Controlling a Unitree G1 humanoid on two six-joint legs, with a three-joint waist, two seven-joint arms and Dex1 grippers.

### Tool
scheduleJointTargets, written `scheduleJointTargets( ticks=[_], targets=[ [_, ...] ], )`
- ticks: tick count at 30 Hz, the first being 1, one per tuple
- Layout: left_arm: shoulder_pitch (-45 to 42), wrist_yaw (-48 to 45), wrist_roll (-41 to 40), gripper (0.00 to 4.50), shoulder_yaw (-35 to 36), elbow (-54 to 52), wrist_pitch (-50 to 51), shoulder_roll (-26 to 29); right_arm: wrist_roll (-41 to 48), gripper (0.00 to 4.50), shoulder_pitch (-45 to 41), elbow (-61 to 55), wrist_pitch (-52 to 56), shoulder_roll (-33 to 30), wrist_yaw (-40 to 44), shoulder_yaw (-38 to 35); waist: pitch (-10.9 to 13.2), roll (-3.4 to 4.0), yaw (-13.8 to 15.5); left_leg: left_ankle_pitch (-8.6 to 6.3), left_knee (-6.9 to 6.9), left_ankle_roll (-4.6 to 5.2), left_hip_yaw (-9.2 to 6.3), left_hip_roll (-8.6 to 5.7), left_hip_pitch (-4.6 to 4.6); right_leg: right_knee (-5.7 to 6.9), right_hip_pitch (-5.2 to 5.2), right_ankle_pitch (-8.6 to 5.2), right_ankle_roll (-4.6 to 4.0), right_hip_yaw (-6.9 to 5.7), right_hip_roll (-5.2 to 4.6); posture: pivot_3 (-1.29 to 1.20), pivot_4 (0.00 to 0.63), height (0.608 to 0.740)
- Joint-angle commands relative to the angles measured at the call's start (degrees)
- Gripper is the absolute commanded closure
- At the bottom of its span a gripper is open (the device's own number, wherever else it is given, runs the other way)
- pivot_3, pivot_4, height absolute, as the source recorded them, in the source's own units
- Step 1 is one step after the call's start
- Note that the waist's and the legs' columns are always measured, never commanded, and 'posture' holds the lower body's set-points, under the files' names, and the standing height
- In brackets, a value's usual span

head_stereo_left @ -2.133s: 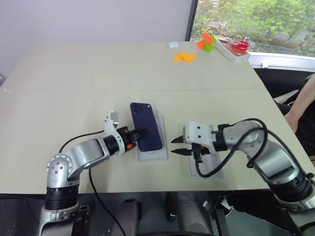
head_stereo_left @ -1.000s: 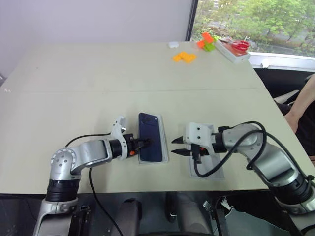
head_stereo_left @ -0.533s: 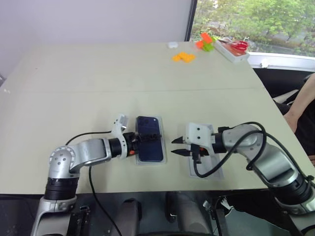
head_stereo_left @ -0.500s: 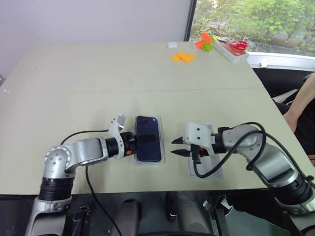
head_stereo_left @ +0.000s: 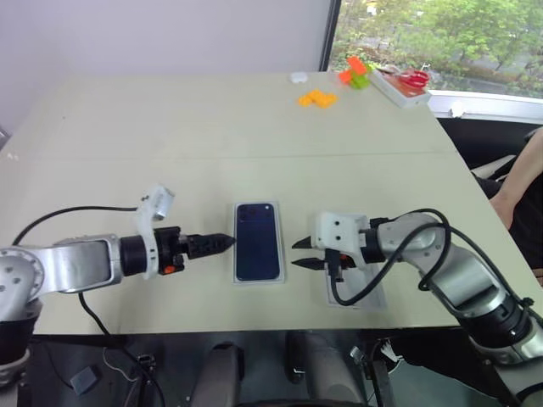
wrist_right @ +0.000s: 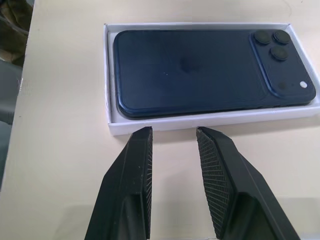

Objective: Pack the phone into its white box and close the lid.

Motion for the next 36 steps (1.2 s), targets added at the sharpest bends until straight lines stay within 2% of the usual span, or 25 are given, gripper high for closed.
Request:
scheduleJointTargets(
  ticks=[1, 3, 5, 8, 14, 17, 20, 24, 28, 36],
  targets=[
    [3.7, -2.5, 22.4, 0.30, 6.7, -4.1, -12.1, -0.6, -0.3, 3.03, -1.4, 1.5, -1.4, 2.1, -2.7, -2.3, 0.0, -0.01, 0.0, 0.00, 0.00, 0.00, 0.00, 0.01, 0.00, 0.00, 0.00, 0.00, 0.00, 0.00, 0.02, 0.00, 0.150, 0.732],
    [6.8, -6.7, 32.2, 0.30, 6.6, -4.4, -16.4, -0.9, -0.4, 3.03, -1.5, 2.6, -1.0, 2.9, -4.0, -3.1, 0.0, 0.01, 0.0, 0.00, -0.03, 0.00, 0.04, 0.02, 0.02, 0.00, -0.01, 0.01, -0.03, 0.02, 0.05, 0.00, 0.150, 0.732],
    [8.5, -9.6, 38.1, 0.30, 5.5, -4.3, -18.2, -1.0, -0.5, 3.03, -1.5, 3.0, -1.0, 3.3, -4.7, -3.2, 0.0, 0.01, 0.1, 0.00, -0.03, 0.00, 0.03, 0.02, 0.01, -0.01, -0.02, 0.02, -0.05, 0.02, 0.05, 0.00, 0.150, 0.732],
    [11.2, -15.7, 49.3, 0.30, 1.1, -3.8, -21.8, -0.2, -1.4, 3.03, -1.5, 4.6, -1.0, 4.2, -7.1, -3.6, 0.0, -0.01, 0.2, 0.00, -0.02, 0.00, 0.03, 0.02, -0.06, -0.07, -0.03, 0.00, -0.02, 0.01, 0.03, 0.00, 0.150, 0.732],
    [11.8, -21.2, 54.5, 0.30, -0.6, -3.3, -21.3, -4.4, -2.1, 3.03, -0.8, 5.7, -0.9, 4.7, -8.9, -4.1, 0.0, -0.02, 0.0, -0.01, -0.02, 0.02, 0.08, 0.03, -0.09, -0.12, -0.04, 0.01, 0.01, 0.02, -0.01, 0.00, 0.150, 0.732],
    [12.6, -24.4, 60.0, 0.22, -3.9, -4.9, -22.5, -4.6, -1.3, 4.44, -0.2, 5.4, 0.3, 4.6, -9.1, -4.4, 0.0, -0.02, 0.0, -0.02, -0.03, 0.03, 0.05, 0.07, -0.09, -0.10, -0.05, 0.07, 0.12, 0.01, 0.04, 0.00, 0.150, 0.732],
    [11.9, -25.9, 62.5, 1.11, -6.8, -6.6, -21.0, -5.7, -2.0, 4.50, -0.2, 5.5, 1.7, 4.5, -9.5, -3.7, 0.0, -0.02, 0.0, -0.02, -0.02, 0.03, 0.06, 0.08, -0.06, -0.07, -0.04, 0.08, 0.13, 0.02, 0.05, 0.00, 0.150, 0.732],
    [8.9, -26.7, 66.7, 3.12, -12.0, -8.2, -19.3, -7.3, -3.9, 4.50, -0.5, 5.0, 4.1, 5.2, -11.2, -1.4, 0.0, -0.02, 0.0, -0.02, -0.01, 0.03, 0.05, 0.09, -0.06, -0.03, -0.04, 0.11, 0.18, 0.02, 0.07, 0.00, 0.150, 0.732],
    [4.9, -27.1, 70.8, 3.12, -18.0, -8.5, -16.4, -9.0, -6.3, 4.50, -0.9, 5.1, 6.5, 6.1, -12.8, 1.5, 0.0, -0.03, 0.0, -0.02, -0.01, 0.03, 0.04, 0.08, -0.06, -0.01, -0.04, 0.14, 0.21, 0.01, 0.08, 0.00, 0.150, 0.732],
    [-0.7, -28.6, 73.7, 3.12, -23.9, -7.9, -9.8, -14.3, -7.9, 4.50, -2.0, 5.6, 9.6, 9.1, -15.1, 3.5, -0.1, -0.02, 0.0, -0.01, 0.00, 0.03, 0.04, 0.08, 0.00, 0.05, 0.00, 0.14, 0.22, 0.02, 0.09, 0.00, 0.150, 0.732]
  ],
)
